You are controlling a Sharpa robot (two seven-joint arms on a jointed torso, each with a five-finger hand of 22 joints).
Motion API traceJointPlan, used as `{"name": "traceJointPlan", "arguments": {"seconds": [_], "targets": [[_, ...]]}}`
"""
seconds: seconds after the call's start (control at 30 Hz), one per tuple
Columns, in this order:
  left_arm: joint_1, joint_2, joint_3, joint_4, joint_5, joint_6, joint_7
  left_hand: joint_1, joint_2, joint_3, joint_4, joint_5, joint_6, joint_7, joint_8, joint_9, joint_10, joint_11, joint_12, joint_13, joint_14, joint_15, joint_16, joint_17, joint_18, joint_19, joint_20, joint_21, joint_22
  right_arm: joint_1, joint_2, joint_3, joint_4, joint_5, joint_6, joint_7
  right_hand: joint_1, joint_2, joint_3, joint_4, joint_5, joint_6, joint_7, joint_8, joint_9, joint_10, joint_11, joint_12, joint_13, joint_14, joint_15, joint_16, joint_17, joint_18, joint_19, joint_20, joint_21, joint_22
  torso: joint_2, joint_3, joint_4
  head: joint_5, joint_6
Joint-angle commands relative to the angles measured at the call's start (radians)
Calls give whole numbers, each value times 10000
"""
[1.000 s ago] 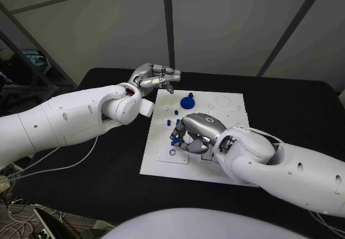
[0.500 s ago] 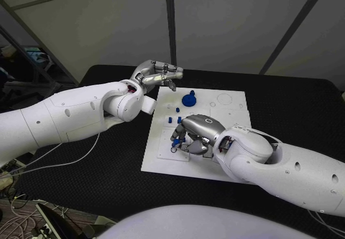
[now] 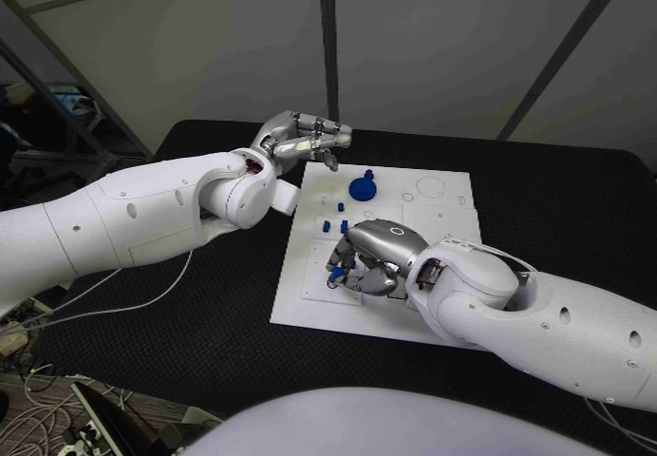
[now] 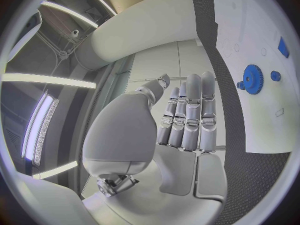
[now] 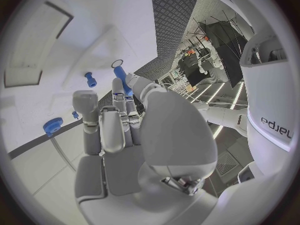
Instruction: Assemble the parts on the task board
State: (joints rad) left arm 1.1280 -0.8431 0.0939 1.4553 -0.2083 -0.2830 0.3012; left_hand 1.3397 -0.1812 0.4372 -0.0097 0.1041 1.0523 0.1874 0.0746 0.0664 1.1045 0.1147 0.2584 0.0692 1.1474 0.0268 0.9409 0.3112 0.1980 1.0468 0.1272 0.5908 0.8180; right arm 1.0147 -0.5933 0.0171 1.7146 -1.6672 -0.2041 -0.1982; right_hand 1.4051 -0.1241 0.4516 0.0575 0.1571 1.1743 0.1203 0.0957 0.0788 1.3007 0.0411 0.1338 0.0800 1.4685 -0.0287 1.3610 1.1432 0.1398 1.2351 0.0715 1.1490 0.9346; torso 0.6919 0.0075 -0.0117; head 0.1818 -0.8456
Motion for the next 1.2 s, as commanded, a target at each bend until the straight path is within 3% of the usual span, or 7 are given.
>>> {"name": "traceJointPlan", "arguments": {"seconds": [0.03, 0.33, 0.93, 1.07, 1.2], "targets": [[18, 16, 9, 9, 18, 115, 25, -17, 76, -52, -27, -30, -63, -1, -33, -2, -67, -10, 64, -14, 18, 72, -56, -14, -173, -19, 78, -56, -12, 2, 27, -55, -26, -47, 215, 113, -9, 78, 1, -47, 34, 164, -69, 51, 120, 60, 11, -26, -16, 337, -54, 26, -16, -106, 38, 18, 25, -9, -3, 5, 0, 16, -13], [18, 26, 9, 8, 18, 121, 26, -17, 76, -52, -27, -30, -63, -1, -33, -2, -67, -10, 64, -14, 18, 72, -56, -14, -173, -19, 78, -56, -12, -7, 130, -164, -175, -92, 254, 138, -6, 77, -3, -54, 47, 162, -65, 48, 120, 60, 12, -35, -15, 336, -52, 23, -23, -106, 35, 18, 24, -11, -5, 11, 1, 60, -19], [18, 38, 10, 4, 18, 126, 23, -17, 76, -52, -27, -30, -63, -1, -33, -2, -67, -10, 64, -14, 18, 72, -56, -14, -173, -19, 78, -56, -12, -29, 291, -184, -428, -356, 349, -14, -52, 32, -57, -53, 68, 101, -33, 1, 106, 32, 40, -102, -18, 325, -32, 10, -57, -97, -6, 29, -15, -65, -1, 0, -1, 59, -20], [18, 37, 10, 8, 18, 129, 19, -17, 76, -52, -27, -30, -63, -1, -33, -2, -67, -10, 64, -14, 18, 72, -56, -14, -173, -19, 78, -56, -12, -29, 313, -185, -447, -378, 305, -73, -246, -174, -186, 27, 166, -510, 98, -327, -45, -163, 137, -280, -42, 315, 62, 18, -58, -101, -49, 91, -43, -93, 5, 0, 1, 65, -20], [18, 36, 10, 7, 18, 131, 13, -17, 76, -52, -27, -30, -63, -1, -33, -2, -67, -10, 64, -14, 18, 72, -56, -14, -173, -19, 78, -56, -12, -30, 317, -187, -443, -400, 160, -166, -364, -410, -342, 95, 307, -1520, 93, -363, -163, -275, 106, -367, -32, 322, 54, 74, 26, -81, -71, 122, -56, -97, -6, 7, -4, 54, -19]]}}
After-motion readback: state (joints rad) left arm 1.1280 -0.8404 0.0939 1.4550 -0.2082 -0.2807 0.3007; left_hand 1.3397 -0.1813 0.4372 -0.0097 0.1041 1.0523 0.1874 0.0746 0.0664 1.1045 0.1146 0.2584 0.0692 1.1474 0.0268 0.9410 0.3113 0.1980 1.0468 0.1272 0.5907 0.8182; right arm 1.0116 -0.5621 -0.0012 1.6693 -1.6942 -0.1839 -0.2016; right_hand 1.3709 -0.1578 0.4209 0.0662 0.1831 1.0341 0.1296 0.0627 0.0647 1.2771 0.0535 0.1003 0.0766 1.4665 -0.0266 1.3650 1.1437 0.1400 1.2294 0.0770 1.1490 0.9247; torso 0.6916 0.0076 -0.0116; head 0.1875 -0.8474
